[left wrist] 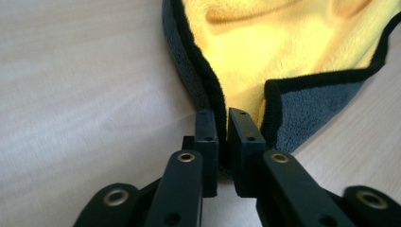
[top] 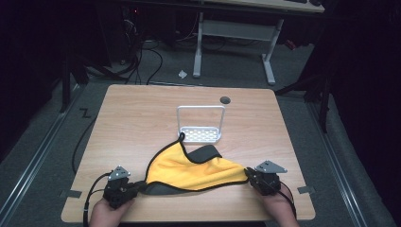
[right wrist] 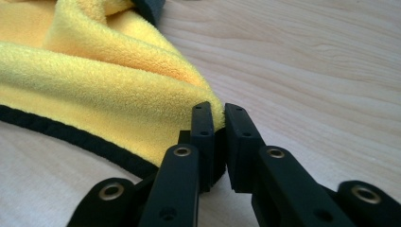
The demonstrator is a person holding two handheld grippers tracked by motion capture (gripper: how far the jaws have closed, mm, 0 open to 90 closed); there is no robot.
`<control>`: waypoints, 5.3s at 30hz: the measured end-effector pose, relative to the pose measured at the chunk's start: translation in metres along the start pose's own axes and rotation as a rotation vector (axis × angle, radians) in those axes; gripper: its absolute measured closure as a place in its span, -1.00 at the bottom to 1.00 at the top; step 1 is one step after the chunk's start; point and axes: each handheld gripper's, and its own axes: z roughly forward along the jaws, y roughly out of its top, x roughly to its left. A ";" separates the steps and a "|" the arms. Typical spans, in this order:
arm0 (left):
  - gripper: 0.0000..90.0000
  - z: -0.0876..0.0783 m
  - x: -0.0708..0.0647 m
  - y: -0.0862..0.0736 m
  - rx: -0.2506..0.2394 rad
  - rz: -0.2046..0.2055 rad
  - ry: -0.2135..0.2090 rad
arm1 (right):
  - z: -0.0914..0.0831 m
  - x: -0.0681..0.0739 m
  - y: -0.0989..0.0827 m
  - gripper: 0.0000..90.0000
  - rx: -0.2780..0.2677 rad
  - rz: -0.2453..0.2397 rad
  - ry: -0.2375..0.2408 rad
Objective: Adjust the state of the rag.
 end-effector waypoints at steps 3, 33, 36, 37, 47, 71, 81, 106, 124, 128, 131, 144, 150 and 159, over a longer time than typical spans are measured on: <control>0.45 -0.011 -0.001 0.006 -0.054 0.005 0.030 | -0.003 -0.002 0.001 0.54 -0.020 0.021 0.034; 0.68 0.043 -0.015 0.035 -0.030 0.113 0.045 | 0.039 0.033 0.023 0.60 0.053 -0.012 0.136; 0.69 0.041 -0.008 0.034 -0.047 0.077 0.059 | 0.024 0.052 0.012 0.59 0.052 -0.042 0.181; 0.68 0.040 -0.006 0.034 -0.054 0.069 0.061 | 0.021 0.054 0.013 0.59 0.039 -0.041 0.186; 0.63 0.042 -0.004 0.033 -0.071 0.064 0.053 | 0.059 0.061 0.047 0.70 0.052 -0.073 0.126; 0.66 0.040 -0.007 0.035 -0.057 0.086 0.099 | 0.025 -0.001 0.069 0.78 -0.085 0.021 -0.050; 0.54 0.061 -0.055 0.039 -0.005 0.220 -0.004 | 0.031 0.016 0.024 0.94 0.042 0.011 0.043; 0.54 0.044 -0.046 0.032 -0.023 0.234 0.084 | 0.051 0.044 0.032 0.62 0.031 0.007 0.074; 0.58 0.050 -0.041 0.032 -0.024 0.220 0.062 | 0.003 -0.002 0.073 0.85 -0.164 0.009 -0.094; 0.57 0.049 -0.039 0.032 -0.025 0.211 0.055 | 0.014 -0.007 0.074 0.63 -0.128 0.013 -0.111; 0.56 0.050 -0.039 0.032 -0.026 0.212 0.054 | 0.013 -0.007 0.070 0.54 -0.131 0.019 -0.122; 0.54 0.054 -0.068 0.027 0.020 0.227 -0.092 | 0.032 0.021 0.027 0.92 0.035 -0.008 0.015; 0.54 0.053 -0.087 0.031 -0.001 0.239 -0.168 | 0.028 0.006 0.013 0.96 0.077 -0.012 -0.041; 0.88 0.042 -0.052 0.076 -0.128 0.216 -0.038 | 0.026 -0.014 0.007 0.95 0.059 0.030 -0.051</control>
